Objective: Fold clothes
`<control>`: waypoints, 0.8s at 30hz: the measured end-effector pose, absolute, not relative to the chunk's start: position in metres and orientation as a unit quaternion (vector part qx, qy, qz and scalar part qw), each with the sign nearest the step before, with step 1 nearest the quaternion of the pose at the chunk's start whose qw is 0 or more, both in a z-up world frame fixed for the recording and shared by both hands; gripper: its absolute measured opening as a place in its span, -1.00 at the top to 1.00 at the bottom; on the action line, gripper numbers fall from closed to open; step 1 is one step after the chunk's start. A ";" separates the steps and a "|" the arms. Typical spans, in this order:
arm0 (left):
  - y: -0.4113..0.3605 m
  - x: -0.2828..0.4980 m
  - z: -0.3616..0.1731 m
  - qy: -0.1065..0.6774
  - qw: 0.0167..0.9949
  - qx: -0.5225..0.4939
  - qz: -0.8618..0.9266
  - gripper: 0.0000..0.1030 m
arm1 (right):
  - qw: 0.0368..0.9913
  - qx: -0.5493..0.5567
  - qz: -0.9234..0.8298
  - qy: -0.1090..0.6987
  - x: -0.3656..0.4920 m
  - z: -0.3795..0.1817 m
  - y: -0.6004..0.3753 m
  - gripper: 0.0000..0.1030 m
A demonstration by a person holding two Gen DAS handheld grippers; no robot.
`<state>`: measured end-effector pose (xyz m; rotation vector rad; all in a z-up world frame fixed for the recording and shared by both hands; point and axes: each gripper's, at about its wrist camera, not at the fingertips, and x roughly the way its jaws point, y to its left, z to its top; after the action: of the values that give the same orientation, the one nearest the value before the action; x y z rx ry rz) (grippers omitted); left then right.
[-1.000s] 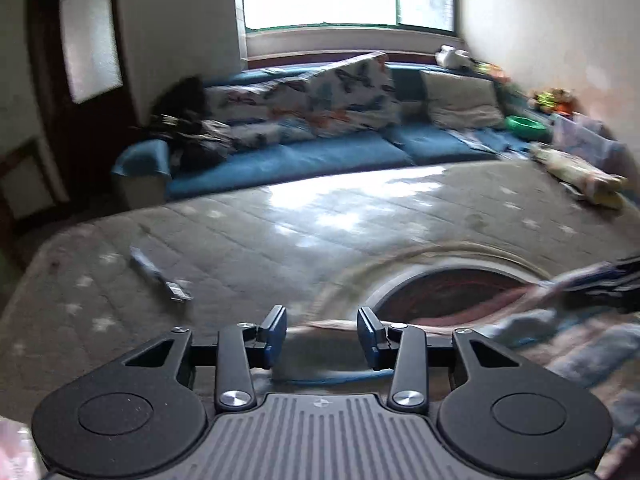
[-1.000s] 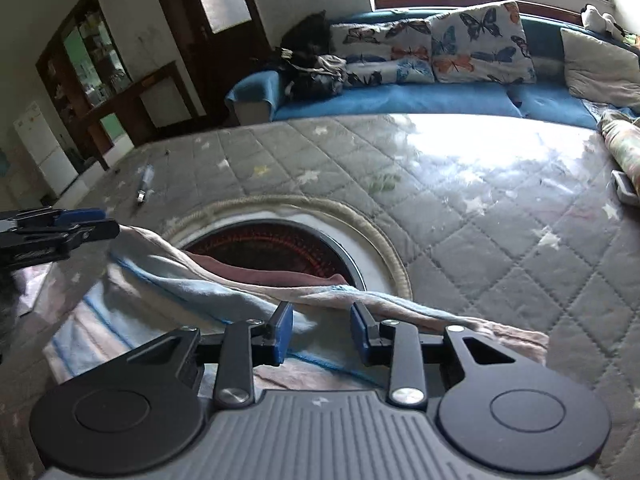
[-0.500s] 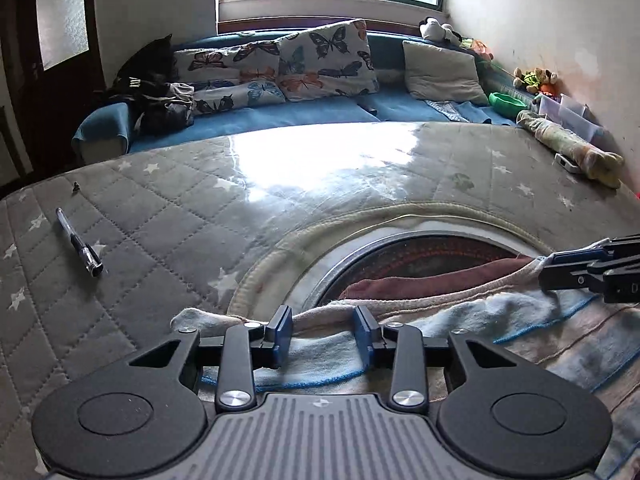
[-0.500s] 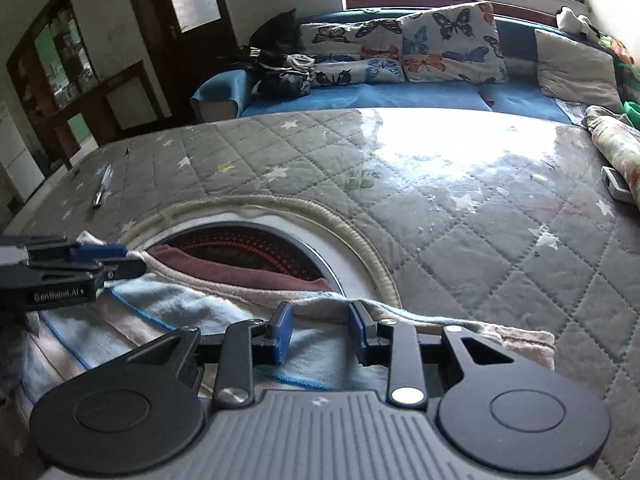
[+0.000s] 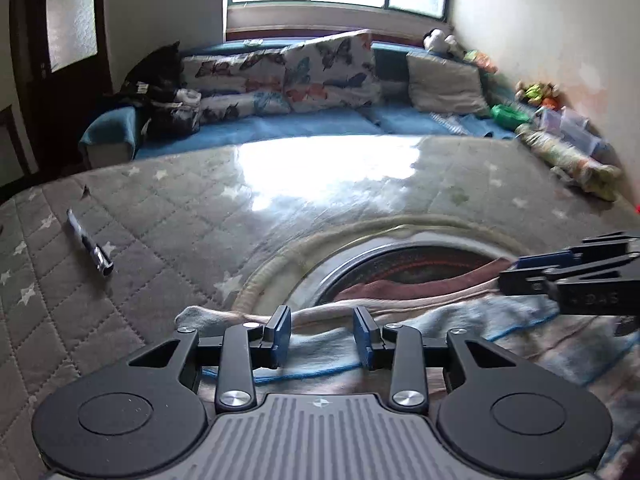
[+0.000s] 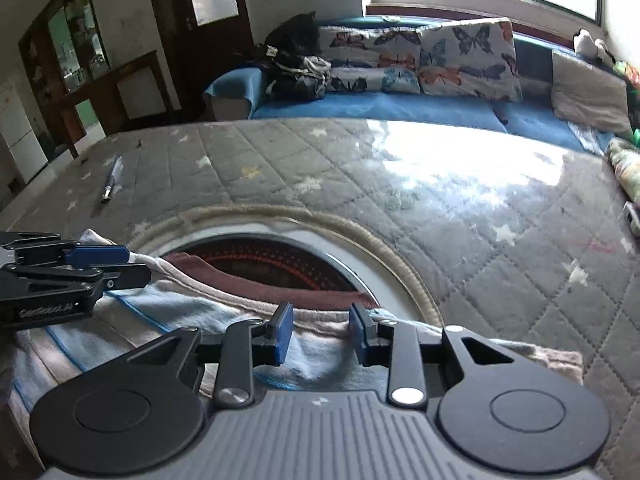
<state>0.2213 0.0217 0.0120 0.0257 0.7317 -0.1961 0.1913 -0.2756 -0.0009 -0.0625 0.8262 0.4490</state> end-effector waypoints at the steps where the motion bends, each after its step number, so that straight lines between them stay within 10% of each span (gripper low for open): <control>1: 0.019 0.219 0.014 0.354 0.930 0.012 -0.100 0.28 | 0.891 -0.032 0.219 0.397 0.189 0.000 -0.274 0.40; 24: -0.007 0.218 -0.004 0.370 0.923 0.035 -0.100 0.26 | 0.831 -0.160 0.356 0.395 0.081 -0.003 -0.237 0.32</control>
<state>0.2178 -0.0075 -0.0045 0.0728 0.7593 -0.2055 0.0806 -0.2371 -0.0029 -0.3394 0.8384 0.7556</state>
